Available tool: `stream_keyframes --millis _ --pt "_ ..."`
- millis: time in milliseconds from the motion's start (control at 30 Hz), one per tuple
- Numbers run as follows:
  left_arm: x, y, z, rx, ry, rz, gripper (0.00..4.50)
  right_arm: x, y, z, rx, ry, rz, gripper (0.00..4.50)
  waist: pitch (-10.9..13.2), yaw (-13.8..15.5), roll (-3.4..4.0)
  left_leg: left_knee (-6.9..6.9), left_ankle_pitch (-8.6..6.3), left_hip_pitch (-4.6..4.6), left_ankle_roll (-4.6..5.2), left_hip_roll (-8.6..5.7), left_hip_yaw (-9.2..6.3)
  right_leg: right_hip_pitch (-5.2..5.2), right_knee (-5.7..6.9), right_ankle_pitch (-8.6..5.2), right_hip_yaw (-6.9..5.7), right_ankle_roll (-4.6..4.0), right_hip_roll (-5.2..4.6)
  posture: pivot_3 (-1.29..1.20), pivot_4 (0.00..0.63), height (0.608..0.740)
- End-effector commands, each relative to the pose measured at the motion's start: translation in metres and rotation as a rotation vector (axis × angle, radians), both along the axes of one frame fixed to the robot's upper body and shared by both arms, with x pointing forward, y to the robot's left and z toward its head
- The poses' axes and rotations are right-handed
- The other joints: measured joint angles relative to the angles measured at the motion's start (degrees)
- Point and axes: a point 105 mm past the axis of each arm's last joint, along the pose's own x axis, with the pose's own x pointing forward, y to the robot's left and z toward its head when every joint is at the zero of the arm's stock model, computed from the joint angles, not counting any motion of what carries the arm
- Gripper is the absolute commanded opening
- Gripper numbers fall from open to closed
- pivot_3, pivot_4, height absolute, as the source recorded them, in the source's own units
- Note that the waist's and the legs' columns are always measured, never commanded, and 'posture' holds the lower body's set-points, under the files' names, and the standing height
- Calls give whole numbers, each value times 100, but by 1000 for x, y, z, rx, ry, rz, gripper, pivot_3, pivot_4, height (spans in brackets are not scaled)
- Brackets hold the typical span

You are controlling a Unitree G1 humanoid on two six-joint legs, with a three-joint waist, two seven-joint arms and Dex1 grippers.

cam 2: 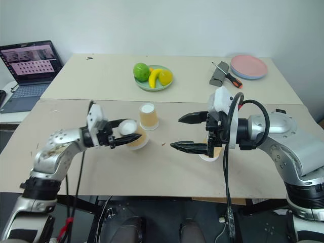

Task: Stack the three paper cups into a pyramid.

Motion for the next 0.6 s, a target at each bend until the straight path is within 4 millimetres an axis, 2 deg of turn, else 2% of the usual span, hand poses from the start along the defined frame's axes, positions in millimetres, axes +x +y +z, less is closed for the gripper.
stream_keyframes --millis 33,333,433,567,600 --pt "4 -23 3 37 -40 -84 2618 -2 -1 8 6 -60 -10 4500 0 -22 0 0 0 0 0 -1 0 -1 1 0 0 0 0 0 150 740" --pt "23 -57 -25 108 1 -111 2618 -6 -6 9 14 -69 -50 4500 1 -36 -1 1 1 2 1 -2 -2 0 6 0 1 1 2 0 150 740" --pt "25 -61 -34 150 -3 -116 2618 -7 -6 9 19 -72 -57 4500 1 -17 -2 4 1 0 1 -3 -2 0 5 0 1 1 2 0 150 740" --pt "23 -65 -36 145 7 -137 2618 -6 -6 9 21 -74 -64 4500 1 -16 -1 5 1 1 1 -3 -2 1 8 0 1 1 2 0 150 740" --pt "23 -65 -36 142 6 -138 3107 -6 -6 9 21 -74 -65 4500 1 -16 -1 5 1 2 1 -2 -3 1 8 0 1 1 2 0 150 740"
